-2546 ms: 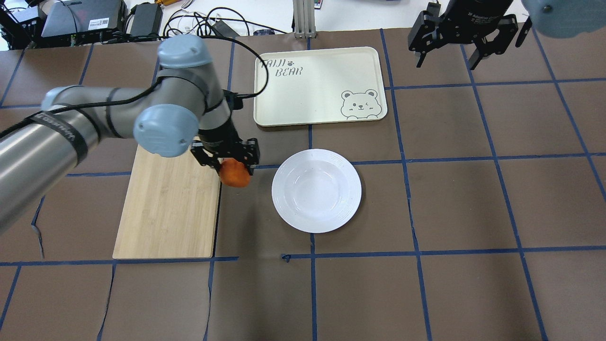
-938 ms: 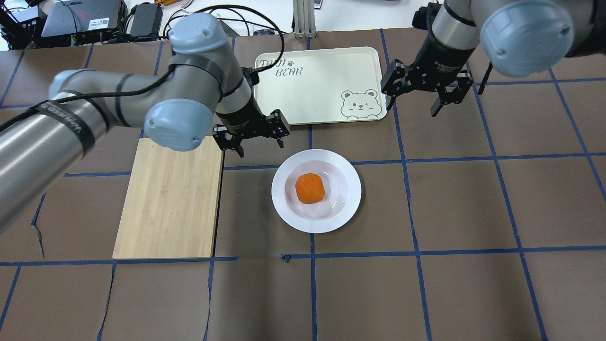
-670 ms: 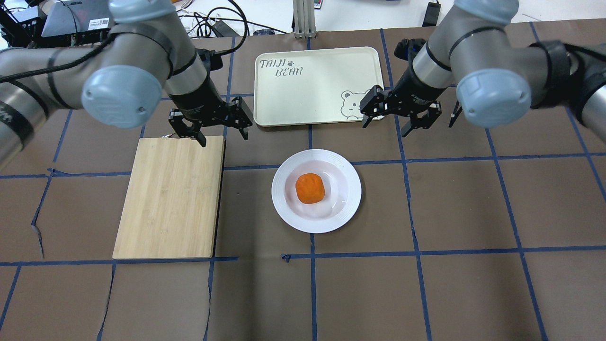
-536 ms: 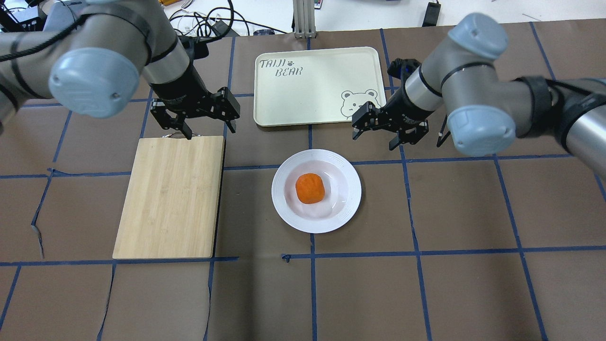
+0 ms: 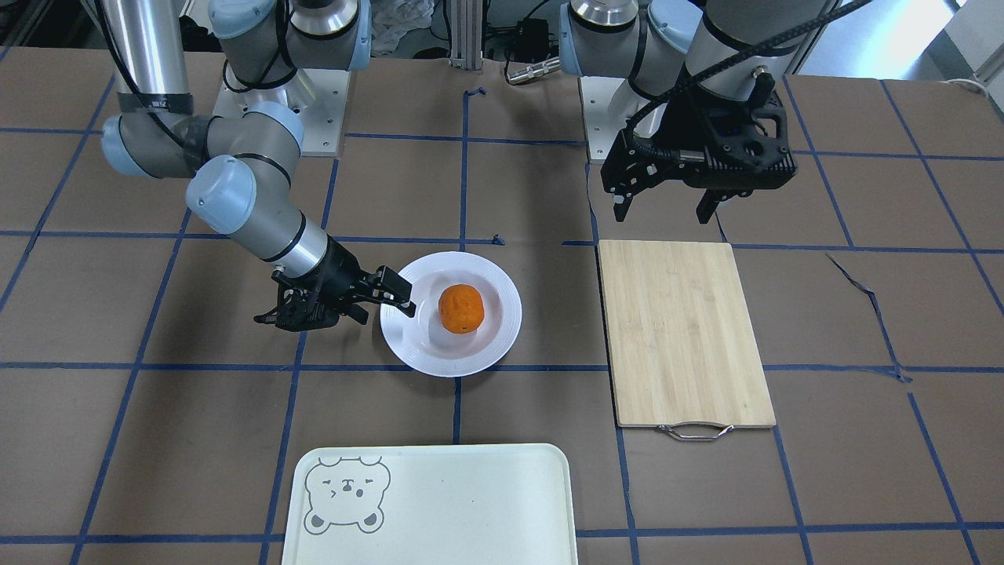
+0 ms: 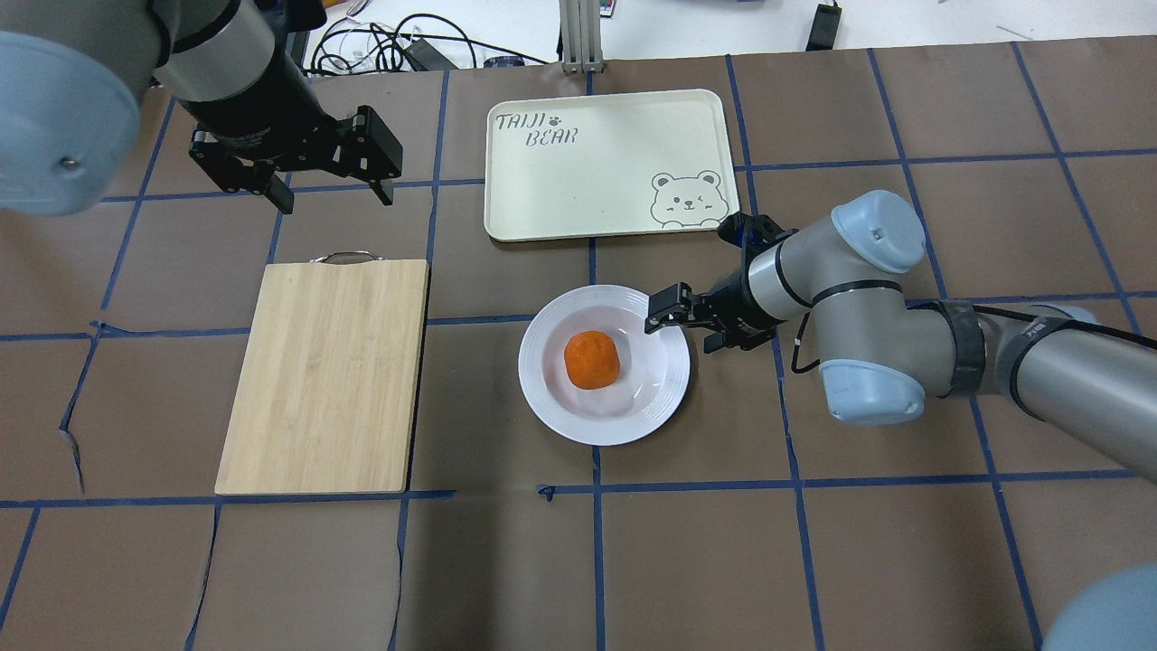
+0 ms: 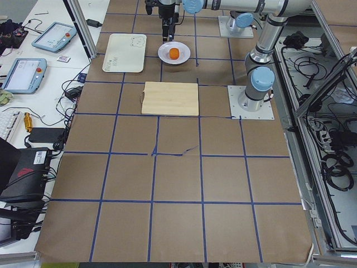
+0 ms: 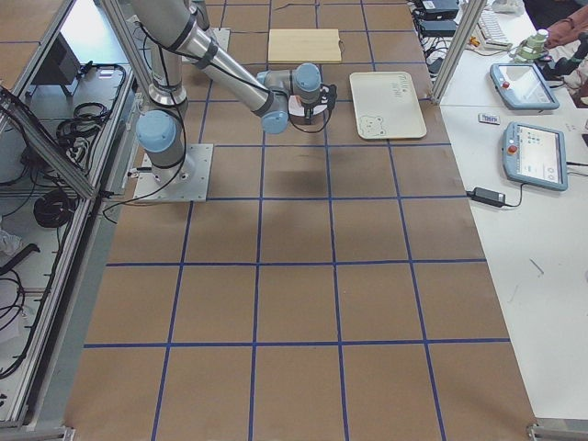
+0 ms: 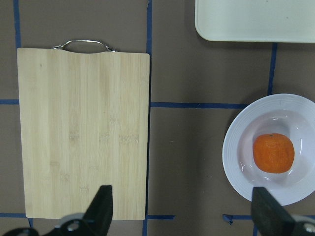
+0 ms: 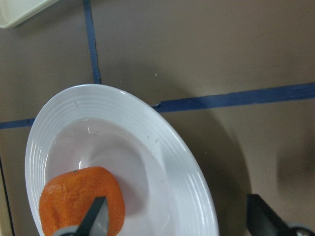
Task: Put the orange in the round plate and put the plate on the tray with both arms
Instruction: 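Grip the rim of the white plate with the right gripper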
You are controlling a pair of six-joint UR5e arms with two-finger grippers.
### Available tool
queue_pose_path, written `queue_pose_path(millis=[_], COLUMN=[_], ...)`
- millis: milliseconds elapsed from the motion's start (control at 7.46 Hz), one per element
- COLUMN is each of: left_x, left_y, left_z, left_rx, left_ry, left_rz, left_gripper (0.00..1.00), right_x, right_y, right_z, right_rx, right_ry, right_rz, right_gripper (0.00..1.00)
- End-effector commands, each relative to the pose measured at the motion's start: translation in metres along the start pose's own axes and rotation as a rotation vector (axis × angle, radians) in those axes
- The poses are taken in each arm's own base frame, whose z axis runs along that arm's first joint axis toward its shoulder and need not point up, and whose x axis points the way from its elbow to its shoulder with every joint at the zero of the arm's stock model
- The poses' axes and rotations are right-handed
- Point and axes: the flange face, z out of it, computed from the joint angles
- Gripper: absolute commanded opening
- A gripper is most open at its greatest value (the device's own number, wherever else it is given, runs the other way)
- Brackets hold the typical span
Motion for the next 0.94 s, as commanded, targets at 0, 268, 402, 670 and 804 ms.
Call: queue_pose_path(millis=[0, 268, 402, 670, 804], left_x=[-0.003, -0.010, -0.008, -0.008, -0.008], left_y=[0.004, -0.008, -0.010, -0.007, -0.006], left_z=[-0.003, -0.003, -0.002, -0.001, -0.003], left_rx=[0.014, 0.009, 0.007, -0.015, -0.014], left_ry=[-0.009, -0.071, -0.062, -0.064, -0.064], left_rz=[-0.002, -0.013, -0.016, -0.029, -0.029], left_gripper=[1.00, 1.00, 1.00, 1.00, 1.00], right_x=[0.007, 0.008, 0.008, 0.012, 0.013], right_y=[0.018, 0.029, 0.029, 0.032, 0.031], right_z=[0.016, 0.024, 0.024, 0.028, 0.029], right_rx=[-0.006, -0.020, -0.013, -0.021, -0.015], right_ry=[-0.052, -0.107, -0.107, -0.107, -0.095], right_rz=[0.025, 0.032, 0.028, 0.032, 0.016], right_gripper=[0.97, 0.95, 0.68, 0.52, 0.44])
